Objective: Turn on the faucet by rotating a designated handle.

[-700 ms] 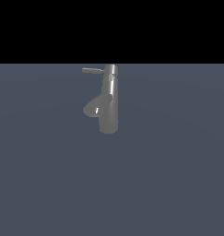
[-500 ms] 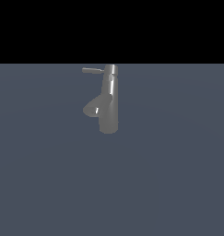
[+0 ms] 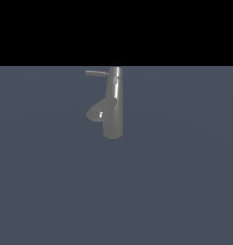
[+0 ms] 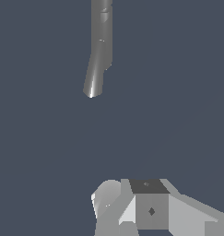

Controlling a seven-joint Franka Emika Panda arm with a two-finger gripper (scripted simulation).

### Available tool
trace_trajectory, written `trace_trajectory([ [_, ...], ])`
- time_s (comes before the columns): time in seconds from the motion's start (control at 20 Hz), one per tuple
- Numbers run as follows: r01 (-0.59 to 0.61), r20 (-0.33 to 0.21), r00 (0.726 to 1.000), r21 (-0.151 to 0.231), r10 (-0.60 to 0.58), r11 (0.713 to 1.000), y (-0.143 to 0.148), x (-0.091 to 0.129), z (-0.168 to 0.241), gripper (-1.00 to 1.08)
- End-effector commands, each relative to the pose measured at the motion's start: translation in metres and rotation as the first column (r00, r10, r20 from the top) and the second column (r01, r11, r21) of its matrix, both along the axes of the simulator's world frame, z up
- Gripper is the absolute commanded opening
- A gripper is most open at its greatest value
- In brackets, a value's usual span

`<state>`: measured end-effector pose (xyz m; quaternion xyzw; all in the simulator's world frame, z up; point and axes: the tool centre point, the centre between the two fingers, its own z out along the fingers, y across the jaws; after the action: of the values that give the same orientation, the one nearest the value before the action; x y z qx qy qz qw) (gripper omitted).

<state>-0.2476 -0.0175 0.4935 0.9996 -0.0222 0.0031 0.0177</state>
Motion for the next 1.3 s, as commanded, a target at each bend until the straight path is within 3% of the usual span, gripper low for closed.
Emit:
trace_trajectory([
  [0.0,-0.001,0.001,1.000,0.000,0.001,1.000,0.000,0.000,0.000,-1.00],
  [0.4,0.043,-0.002,0.999,0.024,-0.043,0.999,0.001,0.013,0.002,-1.00],
  [0.75,0.140,-0.016,0.990,0.072,-0.140,0.987,0.004,0.042,0.006,-1.00],
  [1.0,0.250,-0.041,0.968,0.115,-0.247,0.961,0.007,0.075,0.007,-1.00],
  [1.25,0.381,-0.079,0.924,0.149,-0.373,0.912,0.009,0.114,0.003,-1.00],
])
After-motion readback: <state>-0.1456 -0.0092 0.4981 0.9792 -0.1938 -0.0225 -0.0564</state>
